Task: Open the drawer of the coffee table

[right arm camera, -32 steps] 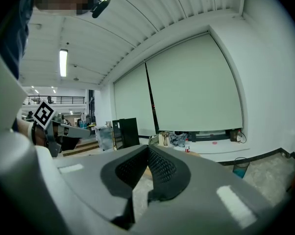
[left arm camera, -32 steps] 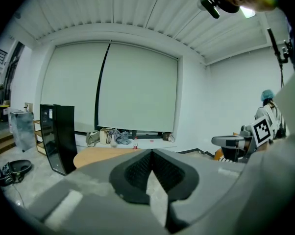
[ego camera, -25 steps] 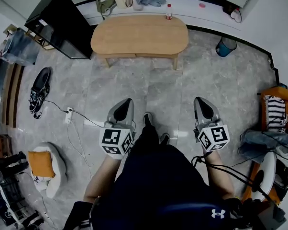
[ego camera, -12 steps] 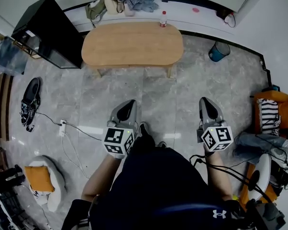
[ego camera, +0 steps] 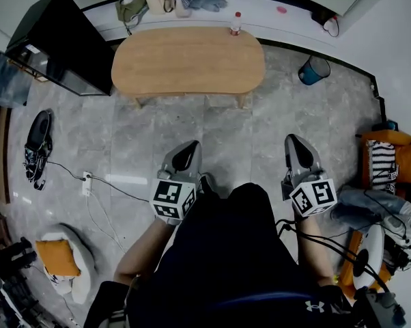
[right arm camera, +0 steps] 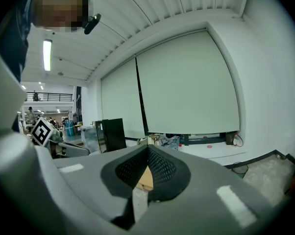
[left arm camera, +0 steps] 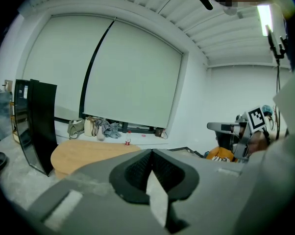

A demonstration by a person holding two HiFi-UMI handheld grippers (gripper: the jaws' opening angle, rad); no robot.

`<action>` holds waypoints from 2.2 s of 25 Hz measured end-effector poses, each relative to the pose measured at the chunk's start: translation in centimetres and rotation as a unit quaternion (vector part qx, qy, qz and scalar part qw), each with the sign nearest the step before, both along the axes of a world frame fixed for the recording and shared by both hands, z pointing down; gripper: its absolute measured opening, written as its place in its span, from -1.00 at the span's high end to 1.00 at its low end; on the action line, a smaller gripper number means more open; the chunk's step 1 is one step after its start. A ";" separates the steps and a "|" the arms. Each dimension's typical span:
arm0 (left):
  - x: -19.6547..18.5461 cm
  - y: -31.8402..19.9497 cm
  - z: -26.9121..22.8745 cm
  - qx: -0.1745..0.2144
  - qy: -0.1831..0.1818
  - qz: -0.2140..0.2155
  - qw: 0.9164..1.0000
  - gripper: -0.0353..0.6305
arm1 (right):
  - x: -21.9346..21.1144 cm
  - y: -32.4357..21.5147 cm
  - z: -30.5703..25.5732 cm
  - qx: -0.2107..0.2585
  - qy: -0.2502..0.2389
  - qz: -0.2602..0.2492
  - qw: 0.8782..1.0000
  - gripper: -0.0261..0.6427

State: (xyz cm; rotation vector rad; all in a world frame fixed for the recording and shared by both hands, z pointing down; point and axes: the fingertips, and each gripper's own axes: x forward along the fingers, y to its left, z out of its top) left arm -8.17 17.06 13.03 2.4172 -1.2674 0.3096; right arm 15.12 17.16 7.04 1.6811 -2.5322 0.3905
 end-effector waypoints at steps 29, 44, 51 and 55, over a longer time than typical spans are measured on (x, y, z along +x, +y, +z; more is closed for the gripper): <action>6.9 -16.7 8.2 -0.051 -0.028 -0.127 0.990 0.89 | 8.7 -24.4 13.9 -0.088 0.015 -0.136 0.987 0.91; 0.4 -21.6 27.7 -0.138 -0.075 -0.083 0.984 0.89 | 6.8 -28.9 33.7 -0.197 0.043 -0.134 0.970 0.91; -0.9 -23.2 35.8 -0.120 -0.106 -0.048 0.986 0.89 | 7.4 -29.4 42.6 -0.185 0.046 -0.118 0.975 0.91; -2.0 -24.0 40.4 -0.133 -0.096 -0.052 0.985 0.89 | 7.5 -29.6 47.4 -0.178 0.064 -0.116 0.975 0.91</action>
